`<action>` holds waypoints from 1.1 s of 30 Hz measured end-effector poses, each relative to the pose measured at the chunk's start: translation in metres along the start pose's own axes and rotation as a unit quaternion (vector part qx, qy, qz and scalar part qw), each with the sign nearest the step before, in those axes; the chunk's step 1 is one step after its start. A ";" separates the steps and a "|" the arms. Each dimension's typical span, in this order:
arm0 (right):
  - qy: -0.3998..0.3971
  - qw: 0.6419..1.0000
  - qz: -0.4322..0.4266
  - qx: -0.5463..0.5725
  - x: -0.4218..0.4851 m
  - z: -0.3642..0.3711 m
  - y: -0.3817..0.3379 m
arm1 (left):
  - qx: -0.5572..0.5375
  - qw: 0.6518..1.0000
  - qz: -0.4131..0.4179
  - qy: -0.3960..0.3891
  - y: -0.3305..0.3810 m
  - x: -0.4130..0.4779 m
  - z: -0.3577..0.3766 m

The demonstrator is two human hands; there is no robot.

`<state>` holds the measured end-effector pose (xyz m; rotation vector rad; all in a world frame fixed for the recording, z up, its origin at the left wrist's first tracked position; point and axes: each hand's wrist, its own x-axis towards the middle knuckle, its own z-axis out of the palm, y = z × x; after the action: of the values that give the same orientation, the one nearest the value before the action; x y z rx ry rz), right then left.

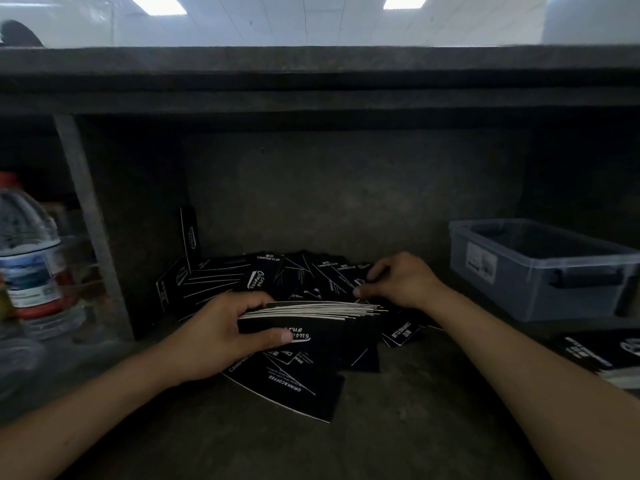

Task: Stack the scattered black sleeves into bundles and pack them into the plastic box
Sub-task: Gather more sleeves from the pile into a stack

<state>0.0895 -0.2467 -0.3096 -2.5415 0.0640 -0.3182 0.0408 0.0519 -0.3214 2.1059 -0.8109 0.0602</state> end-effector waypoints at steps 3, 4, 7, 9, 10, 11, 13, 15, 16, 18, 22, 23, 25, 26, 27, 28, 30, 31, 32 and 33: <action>-0.009 0.996 0.066 0.064 -0.001 -0.005 -0.003 | -0.007 1.000 0.000 0.001 0.000 0.000 0.000; -0.015 0.996 0.077 0.049 -0.003 -0.006 -0.003 | -0.011 1.000 -0.001 -0.001 0.000 -0.001 0.000; -0.029 0.995 0.079 0.051 -0.003 -0.010 0.000 | -0.018 1.000 -0.003 -0.005 0.001 -0.001 0.000; 0.014 0.992 0.076 0.100 0.002 -0.008 0.006 | -0.017 1.000 -0.005 -0.005 0.001 0.000 0.000; 0.038 0.989 0.071 0.121 0.004 -0.007 0.008 | -0.016 1.000 -0.005 -0.004 0.001 0.000 0.000; 0.057 0.986 0.065 0.145 0.006 -0.007 0.008 | -0.016 1.000 -0.005 -0.004 0.001 0.000 0.000; 0.087 0.968 0.065 0.226 0.011 -0.004 0.010 | -0.018 1.000 -0.004 -0.005 0.001 0.000 0.000; 0.103 0.936 0.074 0.330 0.011 -0.003 0.008 | -0.020 1.000 -0.005 -0.005 0.001 0.000 0.000; 0.105 0.920 0.080 0.368 0.009 -0.003 0.006 | -0.021 1.000 -0.007 -0.006 0.001 0.000 0.000; 0.108 0.903 0.083 0.409 0.009 -0.003 0.007 | -0.021 1.000 -0.011 -0.007 0.000 0.000 -0.001; 0.166 0.876 0.028 0.451 0.006 -0.010 0.001 | -0.015 1.000 -0.012 -0.007 0.000 0.000 0.000; 0.179 0.873 0.004 0.454 0.004 -0.013 -0.003 | -0.014 1.000 -0.012 -0.007 0.000 0.000 0.000; 0.160 0.889 -0.049 0.426 -0.002 -0.024 -0.011 | -0.005 1.000 -0.012 0.000 -0.001 0.001 -0.001; 0.107 0.914 -0.071 0.384 -0.006 -0.029 -0.014 | 0.004 1.000 -0.011 0.008 -0.003 0.001 -0.001; 0.011 0.940 -0.087 0.328 -0.010 -0.033 -0.015 | 0.011 1.000 -0.012 0.018 -0.005 0.002 -0.001; -0.112 0.951 -0.090 0.273 -0.014 -0.034 -0.016 | 0.011 1.000 -0.012 0.027 -0.006 0.002 -0.001; -0.294 0.928 -0.076 0.215 -0.022 -0.030 -0.018 | 0.004 1.000 -0.009 0.029 -0.007 0.002 -0.001; -0.314 0.921 -0.065 0.223 -0.021 -0.024 -0.019 | 0.005 1.000 -0.003 0.019 -0.006 0.001 -0.001; -0.283 0.923 -0.055 0.254 -0.019 -0.019 -0.020 | 0.008 1.000 0.003 0.005 -0.004 0.002 -0.001; -0.213 0.931 -0.049 0.292 -0.015 -0.015 -0.020 | 0.009 1.000 0.008 -0.007 -0.002 0.001 -0.001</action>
<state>0.0707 -0.2364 -0.2900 -1.9667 -0.2842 0.1671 0.0430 0.0527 -0.3216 2.1194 -0.8382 0.0606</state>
